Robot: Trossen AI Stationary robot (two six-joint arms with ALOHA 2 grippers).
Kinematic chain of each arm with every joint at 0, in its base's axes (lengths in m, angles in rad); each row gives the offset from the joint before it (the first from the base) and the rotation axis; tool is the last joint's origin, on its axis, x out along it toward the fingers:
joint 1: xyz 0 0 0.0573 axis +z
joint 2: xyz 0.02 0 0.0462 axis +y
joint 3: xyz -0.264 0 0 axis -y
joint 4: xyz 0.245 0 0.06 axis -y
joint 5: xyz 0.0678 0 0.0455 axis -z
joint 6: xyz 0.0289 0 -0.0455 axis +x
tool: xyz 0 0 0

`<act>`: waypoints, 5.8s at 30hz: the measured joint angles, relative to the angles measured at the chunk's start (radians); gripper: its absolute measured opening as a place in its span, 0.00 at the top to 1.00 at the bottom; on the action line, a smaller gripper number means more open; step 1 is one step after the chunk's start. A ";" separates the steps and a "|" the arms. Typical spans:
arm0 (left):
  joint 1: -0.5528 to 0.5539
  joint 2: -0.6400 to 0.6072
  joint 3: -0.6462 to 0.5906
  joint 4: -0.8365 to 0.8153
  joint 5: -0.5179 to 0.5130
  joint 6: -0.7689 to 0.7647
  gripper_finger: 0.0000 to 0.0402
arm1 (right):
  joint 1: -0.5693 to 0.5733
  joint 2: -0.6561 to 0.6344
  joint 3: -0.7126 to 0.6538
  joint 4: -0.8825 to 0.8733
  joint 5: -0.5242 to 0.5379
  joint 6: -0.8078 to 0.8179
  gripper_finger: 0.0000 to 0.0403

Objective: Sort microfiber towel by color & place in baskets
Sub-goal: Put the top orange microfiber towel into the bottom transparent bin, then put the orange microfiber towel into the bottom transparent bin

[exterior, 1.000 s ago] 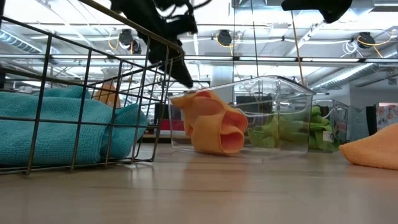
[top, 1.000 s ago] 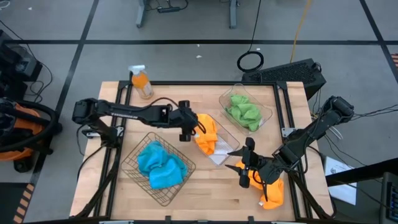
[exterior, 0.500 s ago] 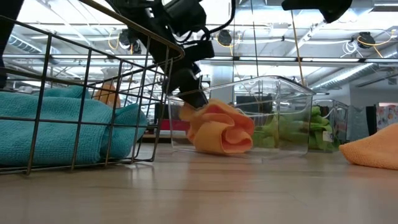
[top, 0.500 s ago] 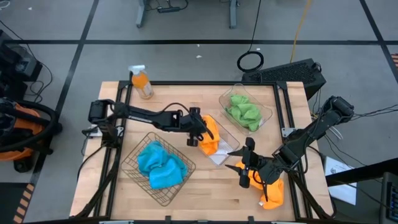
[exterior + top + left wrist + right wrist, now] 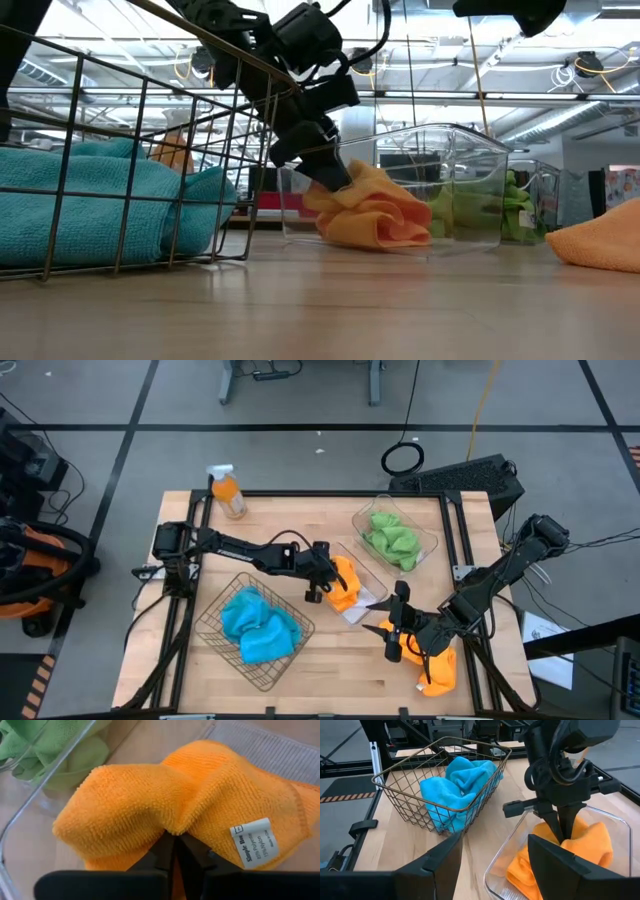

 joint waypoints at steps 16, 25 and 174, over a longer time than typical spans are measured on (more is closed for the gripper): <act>-0.002 -0.066 0.045 -0.173 -0.098 -0.048 0.94 | 0.000 0.000 0.000 -0.008 -0.004 0.000 0.47; -0.049 -0.093 0.149 -0.447 -0.091 -0.147 0.94 | 0.011 0.006 0.000 -0.019 -0.095 0.077 0.47; -0.367 -0.176 -0.113 0.776 -0.421 0.321 0.32 | -0.031 0.227 0.389 -0.230 0.336 -0.345 0.95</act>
